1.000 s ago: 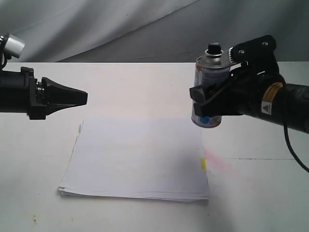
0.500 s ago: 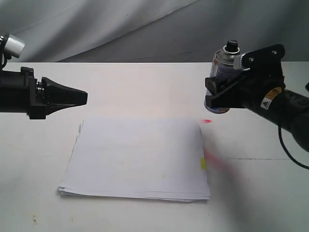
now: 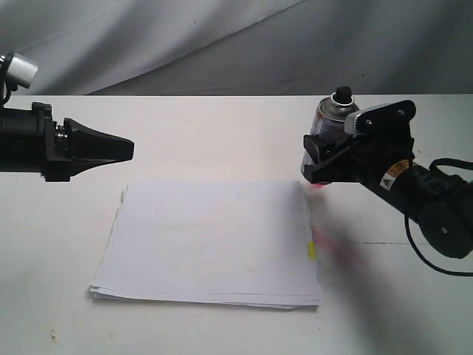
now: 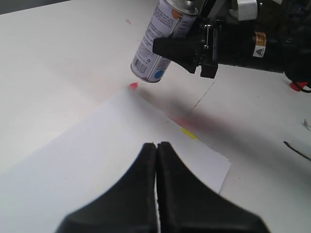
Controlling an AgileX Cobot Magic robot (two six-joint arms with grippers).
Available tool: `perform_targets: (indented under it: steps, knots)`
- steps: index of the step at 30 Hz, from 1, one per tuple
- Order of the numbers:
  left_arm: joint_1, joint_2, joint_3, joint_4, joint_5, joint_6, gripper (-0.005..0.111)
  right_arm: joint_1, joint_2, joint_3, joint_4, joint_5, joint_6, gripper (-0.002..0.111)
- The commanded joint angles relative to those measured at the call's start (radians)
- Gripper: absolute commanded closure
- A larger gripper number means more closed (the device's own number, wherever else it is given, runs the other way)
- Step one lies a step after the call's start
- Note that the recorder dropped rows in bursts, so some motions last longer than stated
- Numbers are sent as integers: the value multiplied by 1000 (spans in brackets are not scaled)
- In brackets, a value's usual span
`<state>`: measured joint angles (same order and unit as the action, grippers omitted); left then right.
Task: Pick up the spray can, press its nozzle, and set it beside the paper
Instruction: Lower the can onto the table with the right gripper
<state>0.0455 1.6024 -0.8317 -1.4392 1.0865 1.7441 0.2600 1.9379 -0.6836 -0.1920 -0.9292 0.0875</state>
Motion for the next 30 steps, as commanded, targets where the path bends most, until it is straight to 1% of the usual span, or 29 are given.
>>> perform_targets:
  steps: [1,6,13,23,30]
  knots:
    - [3,-9,5,-17,13,-14,107,-5,25,-6,13,-96,-38,108]
    - [3,-9,5,-17,13,-16,107,-5,61,-6,16,-91,-38,108]
    - [3,-9,5,-17,13,-18,107,-5,62,-6,95,19,-72,108]
    - [3,-9,5,-17,13,-18,107,-5,117,-6,118,0,-87,108]
    - [3,-9,5,-17,13,-18,107,-5,117,-6,118,-9,-87,108]
